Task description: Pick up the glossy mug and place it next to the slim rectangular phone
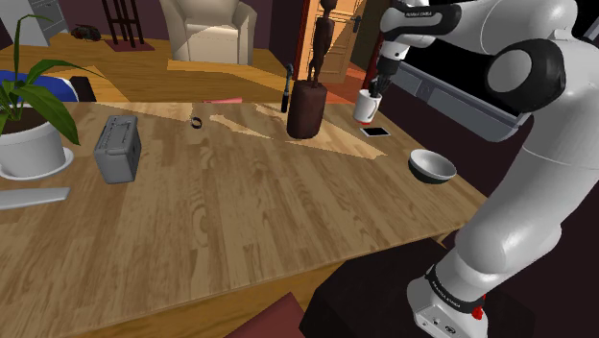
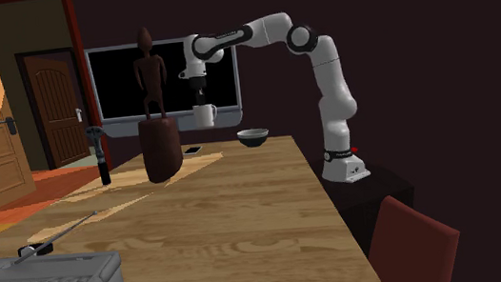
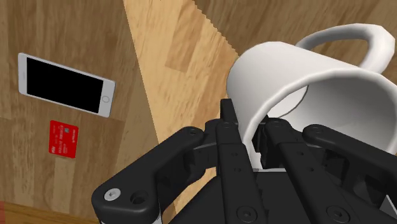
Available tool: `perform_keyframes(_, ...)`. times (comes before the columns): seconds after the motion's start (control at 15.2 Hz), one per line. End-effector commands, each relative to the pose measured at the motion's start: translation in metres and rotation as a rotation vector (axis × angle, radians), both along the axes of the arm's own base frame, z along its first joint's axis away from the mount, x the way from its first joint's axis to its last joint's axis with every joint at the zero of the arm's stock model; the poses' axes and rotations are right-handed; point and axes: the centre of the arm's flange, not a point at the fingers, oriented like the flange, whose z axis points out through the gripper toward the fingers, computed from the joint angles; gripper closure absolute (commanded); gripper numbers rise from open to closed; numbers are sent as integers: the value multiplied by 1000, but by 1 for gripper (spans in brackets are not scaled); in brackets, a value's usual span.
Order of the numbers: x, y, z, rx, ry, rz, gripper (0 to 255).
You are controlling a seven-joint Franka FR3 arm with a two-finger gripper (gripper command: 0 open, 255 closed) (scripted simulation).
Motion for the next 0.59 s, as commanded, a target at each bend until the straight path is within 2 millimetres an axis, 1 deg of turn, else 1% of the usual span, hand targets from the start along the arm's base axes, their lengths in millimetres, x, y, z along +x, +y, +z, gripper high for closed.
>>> perform_keyframes(0.0,-7,-26,1,0,0,1,255)
perform_keyframes(0.53,-21,-131,1,0,0,1,255)
